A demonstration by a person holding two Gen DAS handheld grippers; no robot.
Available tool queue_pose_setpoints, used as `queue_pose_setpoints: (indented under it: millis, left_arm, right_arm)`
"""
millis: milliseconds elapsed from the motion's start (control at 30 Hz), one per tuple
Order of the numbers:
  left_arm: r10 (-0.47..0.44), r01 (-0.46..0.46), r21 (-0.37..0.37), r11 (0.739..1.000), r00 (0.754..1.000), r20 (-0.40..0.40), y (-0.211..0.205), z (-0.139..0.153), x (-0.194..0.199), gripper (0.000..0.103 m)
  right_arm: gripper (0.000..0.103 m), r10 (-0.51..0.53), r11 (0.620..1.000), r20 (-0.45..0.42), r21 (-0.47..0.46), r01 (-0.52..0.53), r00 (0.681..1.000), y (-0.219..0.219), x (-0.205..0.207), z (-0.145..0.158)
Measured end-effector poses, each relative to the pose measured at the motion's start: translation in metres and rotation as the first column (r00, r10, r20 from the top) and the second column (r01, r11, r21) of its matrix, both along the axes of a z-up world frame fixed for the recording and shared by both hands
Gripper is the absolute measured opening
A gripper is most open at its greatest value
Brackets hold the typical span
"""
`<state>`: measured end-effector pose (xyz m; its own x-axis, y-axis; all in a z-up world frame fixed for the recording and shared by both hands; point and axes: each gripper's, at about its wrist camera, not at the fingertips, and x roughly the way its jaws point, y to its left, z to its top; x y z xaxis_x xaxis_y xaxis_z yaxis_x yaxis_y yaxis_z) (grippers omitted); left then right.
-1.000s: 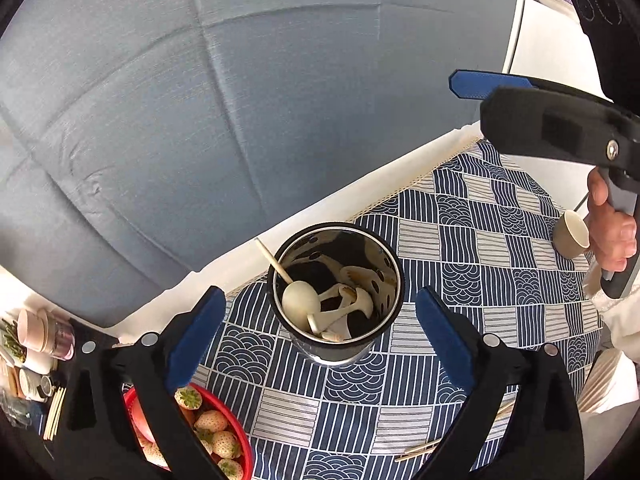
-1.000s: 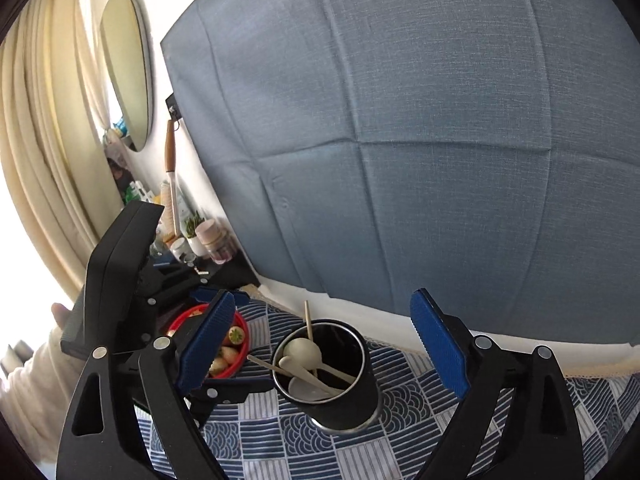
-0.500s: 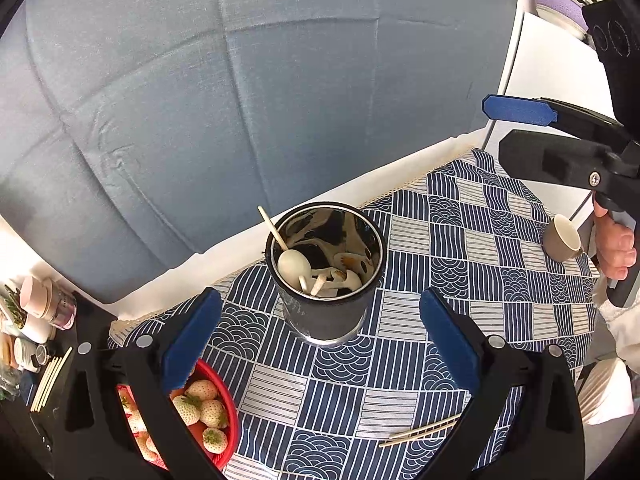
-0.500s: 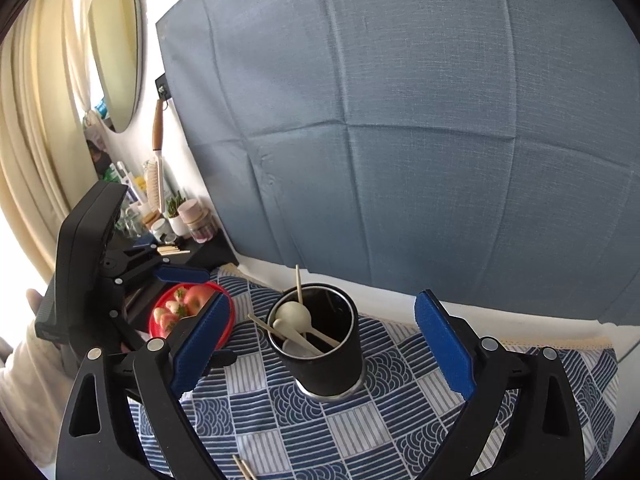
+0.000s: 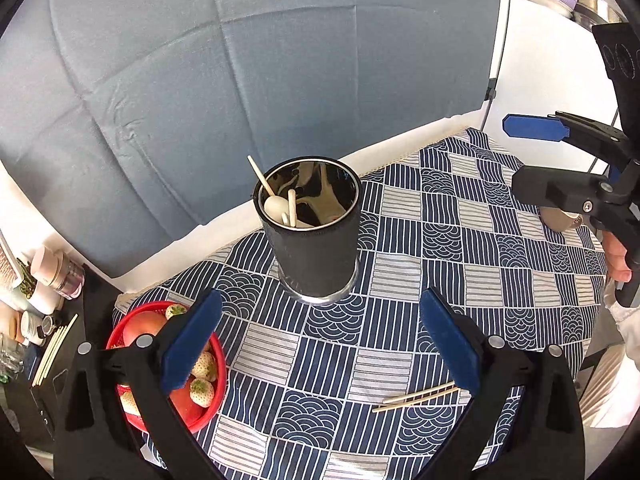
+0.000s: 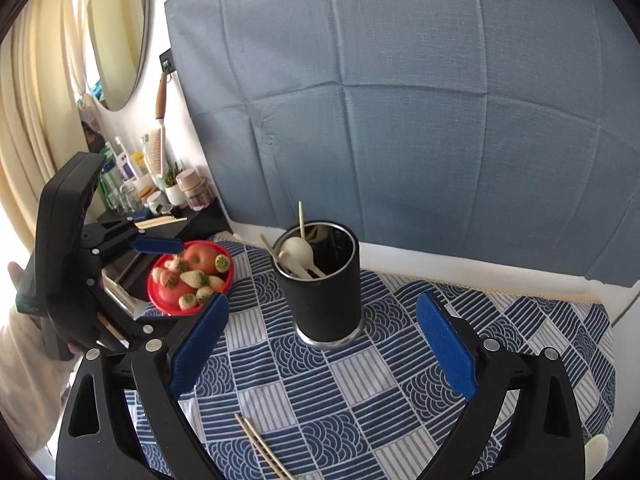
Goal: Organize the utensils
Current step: 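Withdraw both tools from the cup and move toward the loose chopsticks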
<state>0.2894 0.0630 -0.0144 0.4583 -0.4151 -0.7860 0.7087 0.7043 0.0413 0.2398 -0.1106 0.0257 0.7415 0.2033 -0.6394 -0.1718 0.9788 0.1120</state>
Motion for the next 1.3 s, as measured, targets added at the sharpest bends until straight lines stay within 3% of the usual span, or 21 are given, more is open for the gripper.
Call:
queue_pose_setpoints:
  millis: [333, 633, 1000, 1167, 1300]
  left_arm:
    - [0.027, -0.027, 0.023, 0.999, 1.000, 0.009, -0.002, -0.001, -0.022, 0.097]
    - [0.174, -0.174, 0.018, 0.985, 0.984, -0.030, -0.004, -0.016, -0.041, 0.097]
    - [0.438, -0.437, 0.034, 0.899, 0.895, -0.084, 0.010, -0.050, -0.077, 0.097]
    - [0.542, -0.542, 0.034, 0.840, 0.834, -0.108, 0.017, -0.063, -0.094, 0.097]
    - [0.589, -0.587, 0.054, 0.808, 0.798, -0.125, 0.021, -0.074, -0.110, 0.097]
  right_arm:
    - [0.091, 0.038, 0.999, -0.079, -0.015, -0.039, 0.996, -0.007, -0.015, -0.032]
    - [0.091, 0.196, 0.979, -0.198, -0.022, -0.204, 0.960, -0.006, -0.006, -0.068]
    - [0.091, 0.449, 0.870, -0.294, -0.069, -0.487, 0.844, 0.018, 0.001, -0.111]
    - [0.091, 0.517, 0.828, -0.311, -0.055, -0.558, 0.797, 0.027, 0.001, -0.123]
    - [0.091, 0.554, 0.801, -0.339, -0.033, -0.598, 0.760, 0.034, -0.001, -0.140]
